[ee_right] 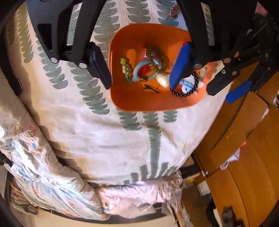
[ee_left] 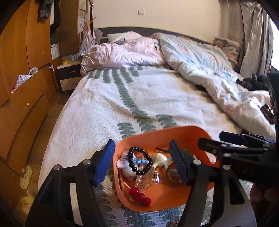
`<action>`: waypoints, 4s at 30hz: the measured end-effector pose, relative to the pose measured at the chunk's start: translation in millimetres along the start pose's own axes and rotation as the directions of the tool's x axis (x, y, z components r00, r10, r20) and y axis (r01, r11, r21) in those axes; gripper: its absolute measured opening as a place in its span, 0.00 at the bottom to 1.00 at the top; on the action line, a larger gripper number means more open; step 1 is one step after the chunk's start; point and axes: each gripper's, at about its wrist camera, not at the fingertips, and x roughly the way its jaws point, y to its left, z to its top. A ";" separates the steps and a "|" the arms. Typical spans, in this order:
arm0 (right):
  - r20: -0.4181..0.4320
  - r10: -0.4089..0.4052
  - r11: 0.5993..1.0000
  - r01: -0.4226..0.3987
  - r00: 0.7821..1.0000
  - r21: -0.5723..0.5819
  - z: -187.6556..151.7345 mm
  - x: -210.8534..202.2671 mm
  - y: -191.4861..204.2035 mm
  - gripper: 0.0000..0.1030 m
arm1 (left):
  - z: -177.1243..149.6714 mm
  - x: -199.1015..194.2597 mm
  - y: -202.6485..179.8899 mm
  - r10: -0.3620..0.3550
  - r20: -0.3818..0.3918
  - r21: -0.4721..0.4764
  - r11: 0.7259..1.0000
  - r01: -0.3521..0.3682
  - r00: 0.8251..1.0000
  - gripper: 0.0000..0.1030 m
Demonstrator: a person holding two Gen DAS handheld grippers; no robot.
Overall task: Organize jewelry
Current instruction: 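Withdraw both open tools up and away from the basket, then reach both open tools back down into the orange basket, then close the left tool on the black bracelet while the right tool grips the brown bead bracelet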
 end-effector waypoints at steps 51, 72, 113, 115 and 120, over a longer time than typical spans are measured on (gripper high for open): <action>0.005 0.016 0.998 -0.016 1.000 0.055 -133.0 -111.0 13.9 0.91 | -104.2 -91.1 -5.3 0.176 -0.082 -0.014 0.984 -0.177 0.981 0.92; -0.130 0.048 0.983 -0.070 0.990 -0.172 -22.3 -6.7 37.5 0.65 | -21.9 -37.5 20.8 0.005 -0.057 -0.004 1.000 -0.005 0.998 0.92; -0.216 0.053 0.966 -0.104 0.975 -0.235 -25.9 52.8 24.1 0.45 | -17.0 51.8 4.4 -0.154 -0.158 0.255 0.948 0.191 0.975 0.65; -0.219 0.050 0.965 -0.104 0.974 -0.240 -26.2 53.5 26.8 0.42 | -16.2 56.3 5.7 -0.126 -0.175 0.240 0.956 0.166 0.977 0.64; -0.221 0.037 0.967 -0.090 0.975 -0.237 -25.5 55.5 27.9 0.41 | -16.3 63.6 6.9 -0.110 -0.198 0.220 0.963 0.153 0.974 0.62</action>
